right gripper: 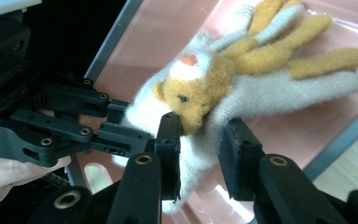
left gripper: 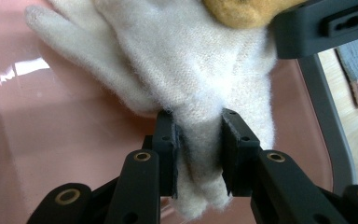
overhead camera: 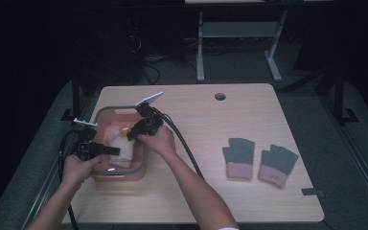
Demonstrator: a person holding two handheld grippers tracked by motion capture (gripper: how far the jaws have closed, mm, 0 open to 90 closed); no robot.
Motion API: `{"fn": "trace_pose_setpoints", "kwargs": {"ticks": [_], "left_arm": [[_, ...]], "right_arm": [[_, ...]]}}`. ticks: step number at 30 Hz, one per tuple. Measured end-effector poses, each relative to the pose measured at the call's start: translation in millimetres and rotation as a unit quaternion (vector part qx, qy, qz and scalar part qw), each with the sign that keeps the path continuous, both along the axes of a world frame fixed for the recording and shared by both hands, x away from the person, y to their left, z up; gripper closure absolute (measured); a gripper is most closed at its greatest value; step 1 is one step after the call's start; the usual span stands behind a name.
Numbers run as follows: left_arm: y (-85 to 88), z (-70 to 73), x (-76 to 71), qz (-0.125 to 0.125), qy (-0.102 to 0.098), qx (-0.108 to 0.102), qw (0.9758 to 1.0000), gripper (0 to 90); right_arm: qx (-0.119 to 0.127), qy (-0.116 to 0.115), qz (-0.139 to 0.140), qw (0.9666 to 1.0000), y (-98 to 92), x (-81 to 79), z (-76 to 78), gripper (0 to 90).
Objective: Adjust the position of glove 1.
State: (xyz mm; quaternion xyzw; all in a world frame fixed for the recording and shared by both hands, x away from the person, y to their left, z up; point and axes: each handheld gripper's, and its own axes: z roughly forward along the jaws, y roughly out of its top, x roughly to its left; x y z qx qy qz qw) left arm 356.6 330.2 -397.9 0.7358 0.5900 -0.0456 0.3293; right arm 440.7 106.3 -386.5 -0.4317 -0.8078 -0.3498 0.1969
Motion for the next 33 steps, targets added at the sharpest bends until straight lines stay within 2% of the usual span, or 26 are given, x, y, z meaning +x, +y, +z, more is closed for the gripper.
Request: {"fn": "trace_pose_setpoints", "kwargs": {"ticks": [4,7,12,15,18,21,23,26,29,32,33], "left_arm": [[0.8,-2.6,1.6,0.0,0.005,0.008,1.0,70.0],[1.4,-6.7,1.8,-0.001,0.015,0.025,0.9996,69.7],[-0.4,-6.3,2.4,0.0,0.024,0.03,0.9993,66.7],[-2.7,-2.7,2.7,0.002,0.023,0.038,0.999,59.4],[0.9,3.2,3.8,0.013,0.013,0.042,0.9989,54.4],[5.1,9.6,4.7,0.024,0.01,0.043,0.9987,53.2],[6.4,14.7,5.0,0.029,0.0,0.04,0.9987,53.9],[4.1,18.6,6.8,0.014,-0.009,0.038,0.9991,64.0],[0.1,15.2,9.8,-0.001,-0.002,0.051,0.9987,70.2],[-4.9,8.9,12.3,-0.01,0.01,0.066,0.9977,70.3],[-6.6,6.5,12.9,-0.015,0.014,0.078,0.9968,70.2]], "right_arm": [[-0.006,-0.005,-0.005,1.0,-2.9,-0.3,4.7,69.5],[-0.002,-0.016,-0.006,0.9999,-7.4,0.8,7.0,69.8],[0.0,-0.017,-0.01,0.9998,-13.2,1.6,11.7,69.8],[0.006,-0.017,-0.009,0.9998,-15.7,0.9,12.3,69.7],[0.012,-0.017,-0.007,0.9998,-18.6,0.0,13.4,69.7],[0.021,-0.02,-0.009,0.9996,-22.0,-1.1,13.8,69.3],[0.024,-0.019,-0.009,0.9995,-25.0,-1.1,14.0,69.0],[0.029,-0.017,-0.01,0.9994,-30.0,0.0,15.6,68.0],[0.036,-0.019,-0.012,0.9991,-34.3,0.0,17.9,67.4],[0.042,-0.019,-0.014,0.9988,-38.7,-0.6,19.8,66.6],[0.041,-0.019,-0.011,0.9989,-40.2,-0.6,20.1,66.3]]}}
